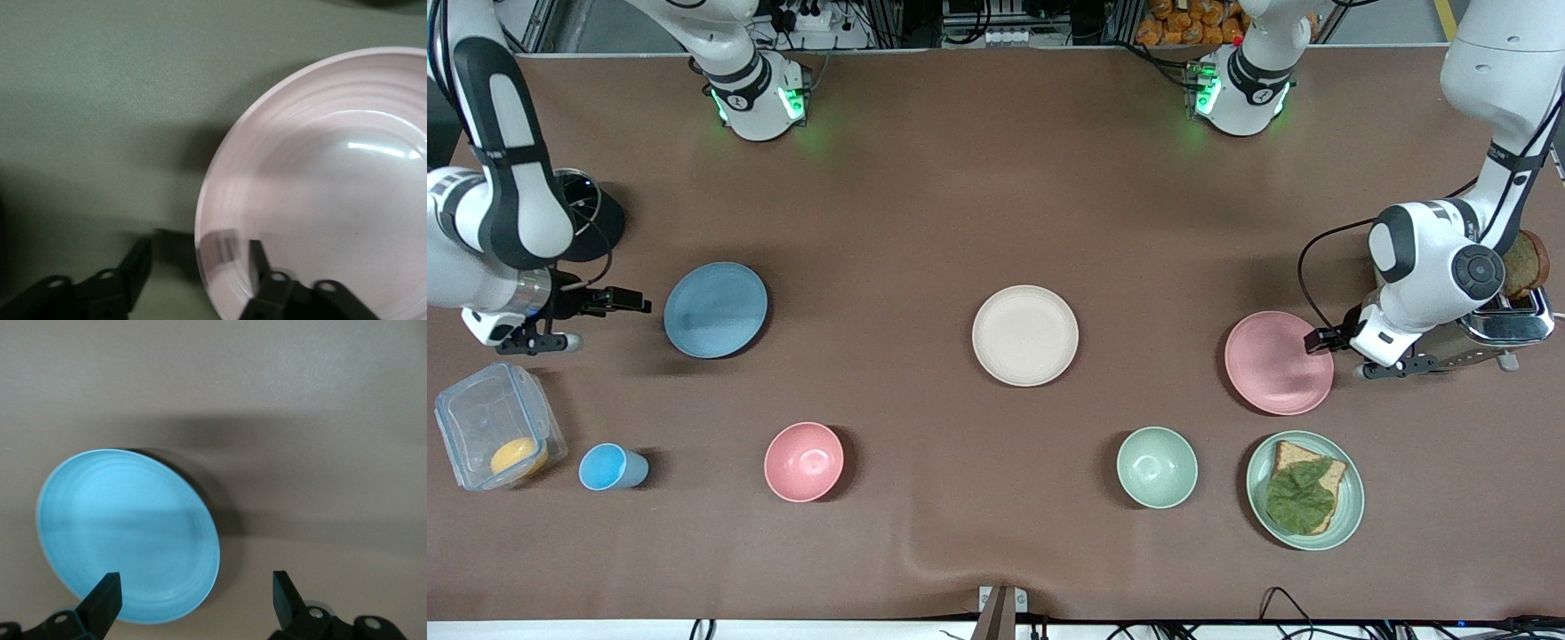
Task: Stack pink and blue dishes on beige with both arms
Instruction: 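Grasp the blue plate rim with the right gripper, then lower the pink plate onto the beige plate with the left gripper, then open the left gripper while the right gripper carries the blue plate, then lower the blue plate onto the pink plate with the right gripper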
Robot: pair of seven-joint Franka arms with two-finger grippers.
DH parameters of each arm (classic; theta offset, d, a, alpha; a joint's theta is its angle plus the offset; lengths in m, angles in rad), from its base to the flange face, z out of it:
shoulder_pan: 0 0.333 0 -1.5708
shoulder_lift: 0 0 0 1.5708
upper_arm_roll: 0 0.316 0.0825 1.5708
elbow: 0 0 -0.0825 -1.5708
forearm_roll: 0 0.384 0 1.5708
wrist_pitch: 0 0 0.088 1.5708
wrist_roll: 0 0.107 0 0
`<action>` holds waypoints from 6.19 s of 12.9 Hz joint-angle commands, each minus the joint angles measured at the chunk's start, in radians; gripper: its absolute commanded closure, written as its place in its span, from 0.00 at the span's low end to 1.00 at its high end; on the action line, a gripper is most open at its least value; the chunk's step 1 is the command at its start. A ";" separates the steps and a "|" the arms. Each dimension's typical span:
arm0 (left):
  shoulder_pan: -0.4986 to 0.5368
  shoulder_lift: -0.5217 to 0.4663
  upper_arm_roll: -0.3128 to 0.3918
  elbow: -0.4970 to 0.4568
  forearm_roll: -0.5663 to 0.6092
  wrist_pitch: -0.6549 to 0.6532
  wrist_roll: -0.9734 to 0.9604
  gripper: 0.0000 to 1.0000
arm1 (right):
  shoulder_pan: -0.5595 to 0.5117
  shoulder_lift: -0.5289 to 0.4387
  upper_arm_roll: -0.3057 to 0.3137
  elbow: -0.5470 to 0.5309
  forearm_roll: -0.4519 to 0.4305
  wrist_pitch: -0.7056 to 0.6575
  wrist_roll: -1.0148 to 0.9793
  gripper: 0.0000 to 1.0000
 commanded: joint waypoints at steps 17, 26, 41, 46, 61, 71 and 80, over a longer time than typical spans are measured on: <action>-0.030 -0.111 -0.421 0.169 -0.068 -0.289 -0.370 1.00 | 0.041 0.192 0.022 0.057 0.027 0.056 -0.103 0.55; -0.310 0.076 -0.434 0.275 -0.058 -0.223 -0.681 1.00 | 0.048 0.233 0.021 0.195 0.026 -0.121 -0.090 1.00; -0.327 0.202 -0.430 0.258 0.012 -0.091 -0.684 1.00 | 0.157 0.233 0.021 0.421 0.027 -0.460 0.160 1.00; -0.322 0.202 -0.430 0.261 0.012 -0.091 -0.684 0.00 | 0.234 0.231 0.024 0.481 0.032 -0.543 0.314 1.00; -0.058 -0.318 -0.430 0.560 0.121 -0.806 -0.462 0.00 | 0.652 0.290 0.022 0.536 0.282 -0.378 0.827 1.00; -0.037 -0.353 -0.400 0.681 0.080 -0.937 -0.382 0.00 | 0.832 0.411 0.022 0.579 0.432 -0.119 0.864 1.00; -0.386 -0.385 0.028 0.658 0.041 -0.953 -0.215 0.00 | 0.864 0.449 0.024 0.593 0.467 -0.040 0.864 0.61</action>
